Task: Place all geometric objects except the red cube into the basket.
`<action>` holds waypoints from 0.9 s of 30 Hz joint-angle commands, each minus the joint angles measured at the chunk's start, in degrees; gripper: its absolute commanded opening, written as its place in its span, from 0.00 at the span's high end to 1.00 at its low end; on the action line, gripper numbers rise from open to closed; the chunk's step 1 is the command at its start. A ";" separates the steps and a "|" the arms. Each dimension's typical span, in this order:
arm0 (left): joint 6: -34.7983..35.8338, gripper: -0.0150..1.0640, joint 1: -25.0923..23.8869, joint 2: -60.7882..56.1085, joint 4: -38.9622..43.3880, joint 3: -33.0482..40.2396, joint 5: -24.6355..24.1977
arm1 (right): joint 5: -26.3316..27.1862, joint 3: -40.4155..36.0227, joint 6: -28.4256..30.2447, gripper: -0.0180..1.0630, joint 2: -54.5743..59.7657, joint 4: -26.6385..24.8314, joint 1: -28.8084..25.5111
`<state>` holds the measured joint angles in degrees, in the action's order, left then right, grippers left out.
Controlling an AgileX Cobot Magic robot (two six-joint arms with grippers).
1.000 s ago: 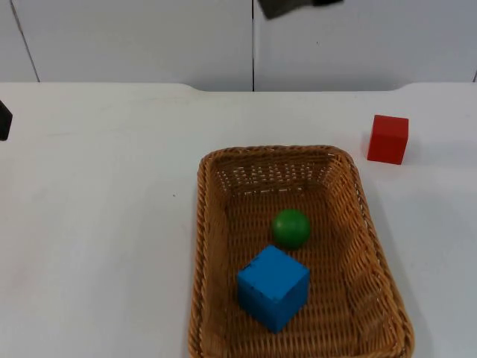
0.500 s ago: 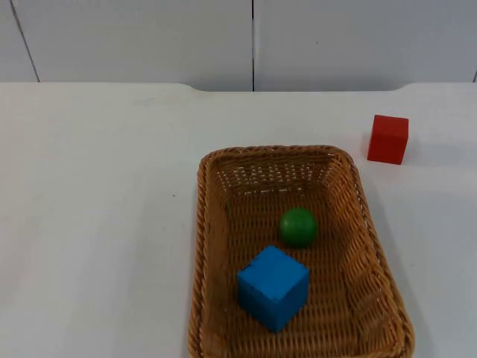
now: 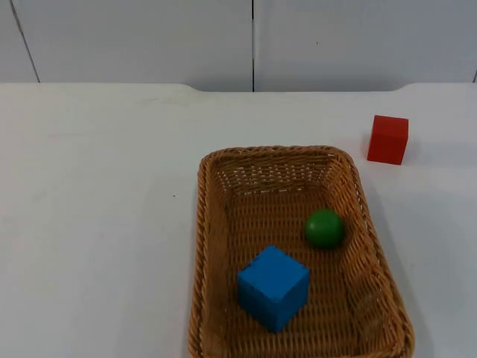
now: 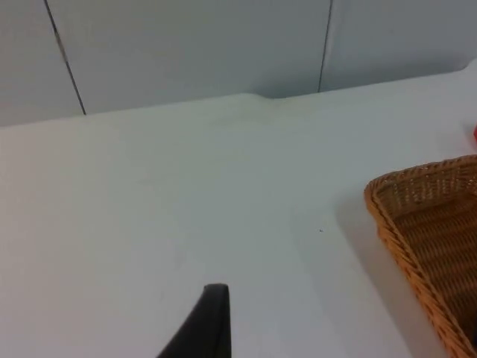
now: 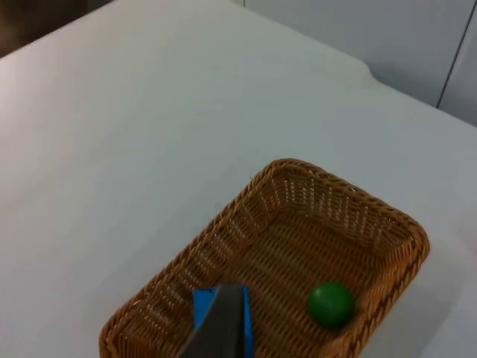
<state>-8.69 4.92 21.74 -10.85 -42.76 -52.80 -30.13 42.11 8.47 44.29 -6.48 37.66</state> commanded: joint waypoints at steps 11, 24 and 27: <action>-0.05 0.01 -0.28 -14.01 -0.09 0.21 -7.85 | -4.46 -9.46 -3.76 0.20 -22.96 -0.14 0.31; -0.24 0.01 -0.28 -21.74 -0.08 5.77 -11.00 | -20.60 -10.25 -4.36 0.20 -41.68 0.98 0.31; -1.53 0.01 -0.28 -21.74 0.42 10.89 -9.80 | -22.84 -10.25 -5.55 0.20 -44.03 2.20 0.31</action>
<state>-9.56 4.92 0.19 -10.74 -32.66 -63.05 -51.38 32.04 3.45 1.46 -5.25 37.66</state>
